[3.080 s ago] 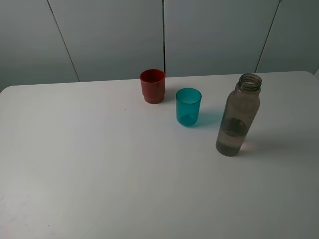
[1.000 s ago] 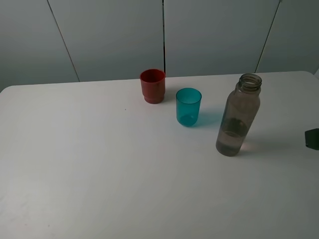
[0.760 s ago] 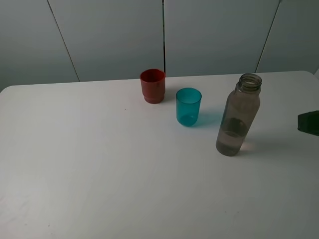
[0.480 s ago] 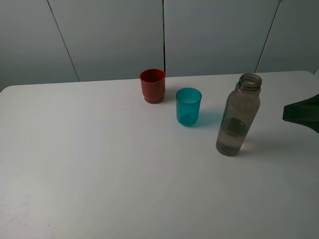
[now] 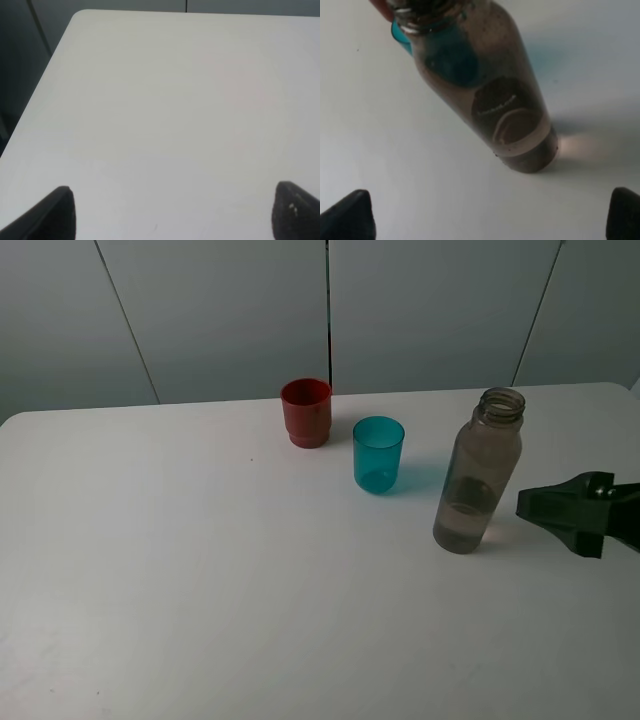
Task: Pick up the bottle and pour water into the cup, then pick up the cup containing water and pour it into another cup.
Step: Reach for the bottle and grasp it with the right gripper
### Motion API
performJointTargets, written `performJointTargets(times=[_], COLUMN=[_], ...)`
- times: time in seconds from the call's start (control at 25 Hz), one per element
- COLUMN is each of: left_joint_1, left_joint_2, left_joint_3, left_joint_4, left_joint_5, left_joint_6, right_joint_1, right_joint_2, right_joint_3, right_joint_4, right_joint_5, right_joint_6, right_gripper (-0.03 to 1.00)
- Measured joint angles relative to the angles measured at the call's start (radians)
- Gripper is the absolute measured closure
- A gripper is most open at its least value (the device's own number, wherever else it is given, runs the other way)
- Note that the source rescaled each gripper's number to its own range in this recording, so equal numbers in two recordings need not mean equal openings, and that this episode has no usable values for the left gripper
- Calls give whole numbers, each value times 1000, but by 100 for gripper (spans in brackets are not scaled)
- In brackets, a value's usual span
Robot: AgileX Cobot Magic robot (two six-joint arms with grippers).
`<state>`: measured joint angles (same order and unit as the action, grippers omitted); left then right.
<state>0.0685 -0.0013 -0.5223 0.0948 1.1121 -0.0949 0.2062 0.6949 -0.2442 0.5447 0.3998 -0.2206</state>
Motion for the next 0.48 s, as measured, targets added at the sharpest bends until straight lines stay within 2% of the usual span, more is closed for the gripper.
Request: performJointTargets(times=[0.16,0.48], left_joint_1=[0,0], left_joint_2=[0,0], left_joint_3=[0,0], left_joint_4=[0,0], left_joint_5=[0,0], left_joint_6=[0,0], right_joint_1=[66,90], right_joint_2=[73,278], right_joint_3=[53,74], right_joint_4=[0,-6], right_joint_5=[-127,-300], right_joint_6=[0,0], right_gripper=[-3,-3])
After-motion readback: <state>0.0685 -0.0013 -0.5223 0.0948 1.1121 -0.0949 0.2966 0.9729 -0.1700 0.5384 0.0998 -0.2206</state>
